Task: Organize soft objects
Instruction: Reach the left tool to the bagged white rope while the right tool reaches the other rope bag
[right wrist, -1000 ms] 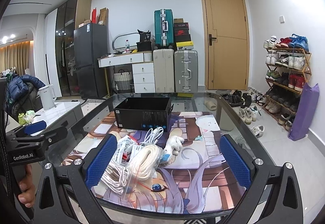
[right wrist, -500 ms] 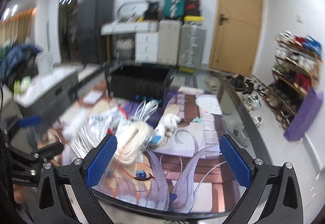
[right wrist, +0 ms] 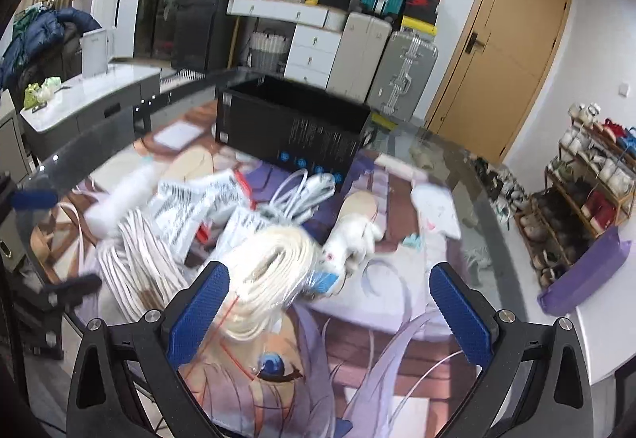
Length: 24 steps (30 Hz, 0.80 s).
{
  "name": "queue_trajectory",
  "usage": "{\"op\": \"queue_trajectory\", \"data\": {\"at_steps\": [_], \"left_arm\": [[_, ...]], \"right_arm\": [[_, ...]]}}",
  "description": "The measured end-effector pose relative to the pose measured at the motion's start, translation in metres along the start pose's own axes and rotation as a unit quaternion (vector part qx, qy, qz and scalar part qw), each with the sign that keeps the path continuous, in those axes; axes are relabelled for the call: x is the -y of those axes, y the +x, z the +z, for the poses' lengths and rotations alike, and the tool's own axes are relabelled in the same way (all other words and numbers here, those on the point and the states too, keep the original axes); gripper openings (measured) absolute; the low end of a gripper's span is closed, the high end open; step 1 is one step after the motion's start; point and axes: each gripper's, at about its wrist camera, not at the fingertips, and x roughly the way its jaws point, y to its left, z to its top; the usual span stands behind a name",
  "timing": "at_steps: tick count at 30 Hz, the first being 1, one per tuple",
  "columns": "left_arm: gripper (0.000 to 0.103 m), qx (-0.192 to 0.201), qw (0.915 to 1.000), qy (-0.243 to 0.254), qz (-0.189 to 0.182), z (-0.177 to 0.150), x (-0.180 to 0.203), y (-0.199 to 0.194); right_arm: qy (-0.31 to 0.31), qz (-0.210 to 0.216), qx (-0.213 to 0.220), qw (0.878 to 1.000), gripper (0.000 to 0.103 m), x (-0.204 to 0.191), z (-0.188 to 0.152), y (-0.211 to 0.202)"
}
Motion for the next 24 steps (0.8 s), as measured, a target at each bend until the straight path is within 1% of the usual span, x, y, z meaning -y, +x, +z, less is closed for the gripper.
{"op": "queue_trajectory", "data": {"at_steps": [2,5,6,9,12,14,17,18,20,22,24], "left_arm": [[0.103,-0.006,0.9999,-0.008,0.006,0.002,-0.006,0.005],[0.103,-0.011,0.9997,-0.018,0.01,0.006,-0.012,0.011],[0.103,-0.012,0.9996,-0.02,0.013,0.007,-0.014,0.012],[0.103,-0.013,0.9995,-0.025,0.017,0.012,-0.017,0.016],[0.103,-0.014,0.999,-0.04,0.015,0.014,-0.023,0.018],[0.103,-0.009,0.9983,-0.057,-0.001,0.013,-0.029,0.011],[0.103,0.0,0.9967,-0.078,-0.023,0.014,-0.028,0.0],[0.103,-0.003,0.9969,-0.073,-0.029,0.016,-0.02,-0.001],[0.103,-0.007,0.9969,-0.065,-0.043,0.022,-0.004,-0.001],[0.103,-0.009,0.9954,-0.071,-0.064,0.03,0.01,-0.002],[0.103,-0.012,0.9942,-0.075,-0.075,0.041,0.021,0.002]], "right_arm": [[0.005,0.008,-0.01,1.0,0.103,-0.003,-0.004,0.004],[-0.018,0.016,-0.008,1.0,0.103,-0.019,-0.009,0.003],[-0.022,0.024,-0.007,0.999,0.103,-0.025,-0.011,0.002],[-0.009,0.066,-0.019,0.998,0.103,-0.031,-0.014,0.002],[0.006,0.072,-0.014,0.997,0.103,-0.026,-0.01,-0.002],[0.033,0.07,-0.005,0.997,0.103,-0.011,-0.006,-0.009],[0.069,0.047,0.0,0.997,0.103,0.018,0.002,-0.011],[0.079,0.039,-0.001,0.996,0.103,0.026,0.004,-0.01],[0.088,0.036,-0.002,0.995,0.103,0.033,0.004,-0.009],[0.088,0.032,-0.006,0.996,0.103,0.037,0.002,-0.009],[0.096,0.04,-0.014,0.994,0.103,0.042,-0.001,-0.007]]}}
